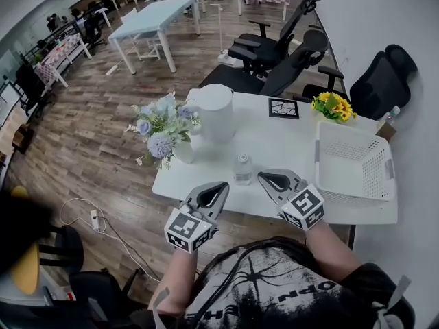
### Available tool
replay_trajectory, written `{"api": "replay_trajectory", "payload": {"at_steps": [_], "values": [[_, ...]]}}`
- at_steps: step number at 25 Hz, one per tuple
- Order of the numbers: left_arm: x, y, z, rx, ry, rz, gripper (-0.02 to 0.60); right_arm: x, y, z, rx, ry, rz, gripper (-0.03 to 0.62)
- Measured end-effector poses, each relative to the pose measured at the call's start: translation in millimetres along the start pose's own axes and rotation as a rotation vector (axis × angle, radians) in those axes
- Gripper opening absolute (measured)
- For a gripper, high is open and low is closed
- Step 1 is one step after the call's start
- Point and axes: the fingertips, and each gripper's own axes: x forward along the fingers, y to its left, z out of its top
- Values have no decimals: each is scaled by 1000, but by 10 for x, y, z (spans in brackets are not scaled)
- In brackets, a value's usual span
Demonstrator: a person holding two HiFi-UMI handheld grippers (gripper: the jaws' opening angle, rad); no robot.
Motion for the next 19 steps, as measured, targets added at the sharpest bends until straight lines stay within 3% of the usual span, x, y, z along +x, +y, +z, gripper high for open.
{"api": "replay_trajectory", "payload": {"at_steps": [19], "values": [[-50,91,-60,-9,7,8,11,100,72,-11,3,-2,10,21]]}}
